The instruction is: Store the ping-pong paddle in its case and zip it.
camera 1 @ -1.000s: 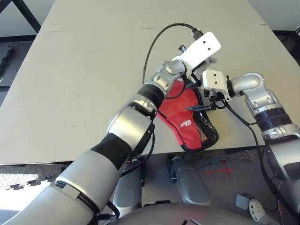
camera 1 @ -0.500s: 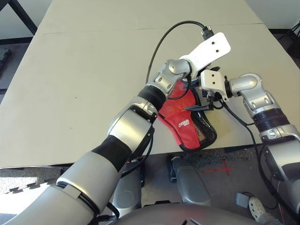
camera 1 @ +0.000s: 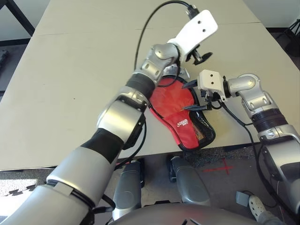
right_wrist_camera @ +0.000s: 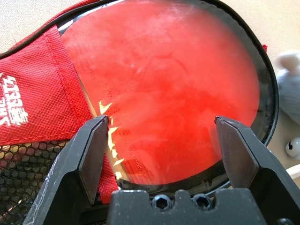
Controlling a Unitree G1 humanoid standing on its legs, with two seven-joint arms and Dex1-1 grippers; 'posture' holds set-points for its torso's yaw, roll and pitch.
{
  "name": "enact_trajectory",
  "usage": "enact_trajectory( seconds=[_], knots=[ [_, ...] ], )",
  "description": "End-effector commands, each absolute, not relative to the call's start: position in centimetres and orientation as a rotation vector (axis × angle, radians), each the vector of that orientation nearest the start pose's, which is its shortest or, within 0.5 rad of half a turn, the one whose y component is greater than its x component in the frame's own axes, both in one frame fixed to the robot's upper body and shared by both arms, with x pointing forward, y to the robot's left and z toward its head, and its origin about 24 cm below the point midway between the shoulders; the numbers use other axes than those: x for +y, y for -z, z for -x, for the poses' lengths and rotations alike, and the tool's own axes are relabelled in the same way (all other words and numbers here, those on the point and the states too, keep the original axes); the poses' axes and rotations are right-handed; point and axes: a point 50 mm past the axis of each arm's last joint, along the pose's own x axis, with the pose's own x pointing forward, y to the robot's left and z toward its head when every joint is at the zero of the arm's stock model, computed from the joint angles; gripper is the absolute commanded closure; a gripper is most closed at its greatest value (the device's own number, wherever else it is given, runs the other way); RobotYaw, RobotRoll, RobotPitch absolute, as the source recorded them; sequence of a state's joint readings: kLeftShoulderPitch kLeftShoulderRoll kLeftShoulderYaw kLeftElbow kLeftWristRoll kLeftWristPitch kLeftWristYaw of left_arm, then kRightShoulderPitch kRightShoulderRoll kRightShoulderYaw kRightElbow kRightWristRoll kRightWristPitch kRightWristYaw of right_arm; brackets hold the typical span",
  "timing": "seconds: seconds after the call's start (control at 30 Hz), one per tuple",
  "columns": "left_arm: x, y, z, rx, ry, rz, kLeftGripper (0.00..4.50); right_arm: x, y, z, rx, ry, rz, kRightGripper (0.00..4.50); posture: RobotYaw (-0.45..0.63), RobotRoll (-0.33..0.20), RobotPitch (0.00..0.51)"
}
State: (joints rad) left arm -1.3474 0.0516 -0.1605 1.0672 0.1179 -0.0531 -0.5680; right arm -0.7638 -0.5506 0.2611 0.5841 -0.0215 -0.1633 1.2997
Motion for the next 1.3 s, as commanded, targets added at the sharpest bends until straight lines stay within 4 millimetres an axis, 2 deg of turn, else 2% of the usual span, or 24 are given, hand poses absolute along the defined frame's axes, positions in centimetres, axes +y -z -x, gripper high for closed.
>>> enact_trajectory(
  seconds=[0.03,0.3,0.43,0.6,0.77,0.97,1.13,1.3],
  knots=[
    [2.6,-23.6,-40.1,-0.201,0.859,-0.558,0.06,-16.9,-7.3,-32.6,0.466,-1.398,0.779,0.0,0.04,0.0,0.23],
    [7.2,-21.7,-39.1,-0.165,0.867,-0.595,0.06,-16.9,-7.4,-32.8,0.463,-1.394,0.782,0.0,0.06,0.0,0.231],
    [9.3,-19.7,-37.1,-0.121,0.903,-0.573,0.06,-16.9,-7.4,-32.8,0.462,-1.394,0.782,0.0,0.06,0.0,0.232],
    [10.9,-18.4,-34.5,-0.07,0.952,-0.536,0.06,-17.1,-7.4,-32.9,0.465,-1.386,0.782,0.0,0.07,0.0,0.233],
    [11.3,-16.9,-33.0,-0.011,0.973,-0.524,0.06,-17.2,-7.4,-33.1,0.469,-1.382,0.783,0.0,0.08,0.0,0.231],
    [10.5,-14.4,-32.0,0.068,1.013,-0.515,0.06,-17.2,-7.8,-33.3,0.467,-1.378,0.784,0.0,0.08,0.0,0.226],
    [9.7,-12.2,-31.6,0.123,1.046,-0.518,0.06,-17.4,-7.9,-33.4,0.47,-1.374,0.786,0.0,0.07,0.0,0.221],
    [9.6,-11.0,-31.4,0.168,1.065,-0.53,0.06,-17.6,-8.1,-33.4,0.472,-1.363,0.774,0.0,0.07,0.0,0.22]
  ],
)
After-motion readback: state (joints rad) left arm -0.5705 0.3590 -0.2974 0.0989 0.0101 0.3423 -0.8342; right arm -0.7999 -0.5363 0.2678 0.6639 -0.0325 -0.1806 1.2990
